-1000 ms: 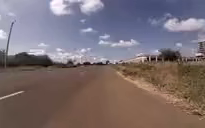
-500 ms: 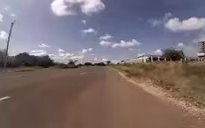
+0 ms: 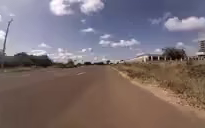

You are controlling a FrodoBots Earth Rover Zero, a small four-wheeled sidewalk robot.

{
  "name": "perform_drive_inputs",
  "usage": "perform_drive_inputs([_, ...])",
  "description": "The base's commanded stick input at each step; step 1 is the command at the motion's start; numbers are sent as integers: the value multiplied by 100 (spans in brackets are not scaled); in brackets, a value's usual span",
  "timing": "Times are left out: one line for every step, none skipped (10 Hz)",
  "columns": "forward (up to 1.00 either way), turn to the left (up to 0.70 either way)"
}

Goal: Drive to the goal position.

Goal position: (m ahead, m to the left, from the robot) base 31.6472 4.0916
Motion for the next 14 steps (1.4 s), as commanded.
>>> perform_drive_inputs([100,3])
perform_drive_inputs([100,3])
perform_drive_inputs([100,1])
perform_drive_inputs([100,-37])
perform_drive_inputs([100,-37])
perform_drive_inputs([100,-37])
perform_drive_inputs([100,1])
perform_drive_inputs([100,3])
perform_drive_inputs([100,3])
perform_drive_inputs([100,3])
perform_drive_inputs([100,3])
perform_drive_inputs([100,18])
perform_drive_inputs([100,37])
perform_drive_inputs([100,43])
